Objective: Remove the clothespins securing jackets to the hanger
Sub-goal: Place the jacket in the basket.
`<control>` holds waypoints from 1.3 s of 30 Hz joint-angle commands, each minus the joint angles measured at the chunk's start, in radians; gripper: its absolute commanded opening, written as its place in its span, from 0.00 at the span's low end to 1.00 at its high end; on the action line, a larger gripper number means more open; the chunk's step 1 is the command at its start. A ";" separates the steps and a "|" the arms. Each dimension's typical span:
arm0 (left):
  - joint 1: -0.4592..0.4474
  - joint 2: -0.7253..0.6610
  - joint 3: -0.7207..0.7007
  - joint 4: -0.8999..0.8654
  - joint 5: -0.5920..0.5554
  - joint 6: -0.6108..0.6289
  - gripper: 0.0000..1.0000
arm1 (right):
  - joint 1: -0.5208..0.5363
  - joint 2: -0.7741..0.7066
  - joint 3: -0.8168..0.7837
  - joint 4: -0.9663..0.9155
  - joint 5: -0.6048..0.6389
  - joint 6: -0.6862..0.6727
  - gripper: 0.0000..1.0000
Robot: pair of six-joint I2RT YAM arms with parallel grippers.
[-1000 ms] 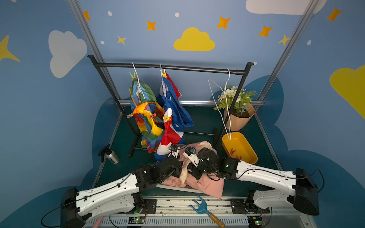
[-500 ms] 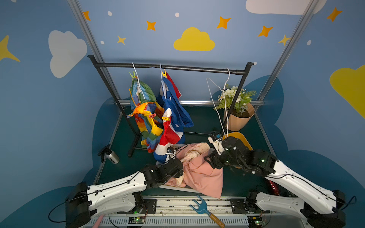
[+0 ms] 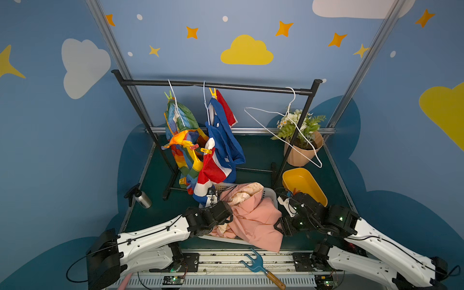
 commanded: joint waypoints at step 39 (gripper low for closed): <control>-0.072 0.321 0.103 0.005 0.022 -0.011 0.17 | -0.073 0.648 -0.186 0.592 0.118 -0.048 0.00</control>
